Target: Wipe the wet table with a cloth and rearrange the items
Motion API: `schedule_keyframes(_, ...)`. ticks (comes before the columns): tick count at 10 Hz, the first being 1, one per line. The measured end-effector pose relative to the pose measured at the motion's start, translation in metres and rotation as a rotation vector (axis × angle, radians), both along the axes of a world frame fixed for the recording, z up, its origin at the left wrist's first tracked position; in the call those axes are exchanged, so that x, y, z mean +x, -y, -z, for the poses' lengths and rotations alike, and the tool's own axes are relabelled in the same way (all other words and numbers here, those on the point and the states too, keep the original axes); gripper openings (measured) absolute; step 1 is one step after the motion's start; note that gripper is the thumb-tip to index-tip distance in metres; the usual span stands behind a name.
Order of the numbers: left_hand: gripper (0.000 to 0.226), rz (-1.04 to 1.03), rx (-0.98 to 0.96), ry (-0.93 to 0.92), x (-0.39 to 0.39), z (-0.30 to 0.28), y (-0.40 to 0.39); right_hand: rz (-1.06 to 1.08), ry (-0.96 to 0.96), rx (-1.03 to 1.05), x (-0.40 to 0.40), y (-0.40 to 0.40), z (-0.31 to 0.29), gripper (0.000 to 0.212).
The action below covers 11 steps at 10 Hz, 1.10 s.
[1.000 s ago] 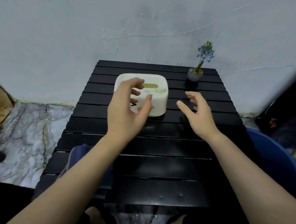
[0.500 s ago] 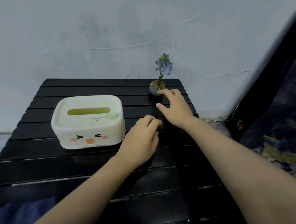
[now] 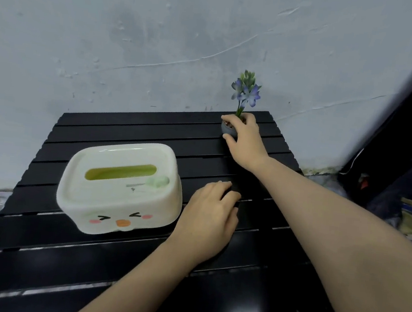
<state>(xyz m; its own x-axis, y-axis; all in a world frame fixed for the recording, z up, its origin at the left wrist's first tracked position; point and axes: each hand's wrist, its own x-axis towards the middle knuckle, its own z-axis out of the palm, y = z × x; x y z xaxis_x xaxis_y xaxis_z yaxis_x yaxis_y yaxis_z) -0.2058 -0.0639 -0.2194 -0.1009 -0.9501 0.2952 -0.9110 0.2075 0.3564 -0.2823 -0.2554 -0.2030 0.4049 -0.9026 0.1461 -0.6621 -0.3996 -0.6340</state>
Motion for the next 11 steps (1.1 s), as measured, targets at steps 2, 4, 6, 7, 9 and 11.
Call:
schedule_keyframes(2, 0.034, -0.002, 0.055, -0.022, -0.002, -0.011, -0.008, -0.057, 0.072, 0.017, -0.01, -0.034, -0.011, 0.042)
schedule_keyframes(4, 0.031, -0.021, 0.044, -0.032, 0.0, -0.027, -0.059, -0.205, 0.041, 0.0, -0.036, -0.108, -0.018, 0.043)
schedule_keyframes(6, 0.027, -0.166, 0.049, -0.032, 0.016, -0.026, -0.133, -0.279, 0.015, -0.004, -0.05, -0.166, -0.011, 0.045)
schedule_keyframes(7, 0.027, -0.235, 0.06, -0.044, 0.017, -0.019, -0.162, -0.286, 0.002, -0.006, -0.047, -0.183, -0.008, 0.044)
schedule_keyframes(9, 0.028, -0.256, 0.061, -0.048, 0.013, -0.014, -0.175, -0.252, 0.006, 0.003, -0.04, -0.193, -0.009, 0.045)
schedule_keyframes(11, 0.028, -0.259, 0.053, -0.049, 0.015, -0.014, -0.174, -0.194, 0.067, -0.016, -0.046, -0.206, -0.016, 0.051)
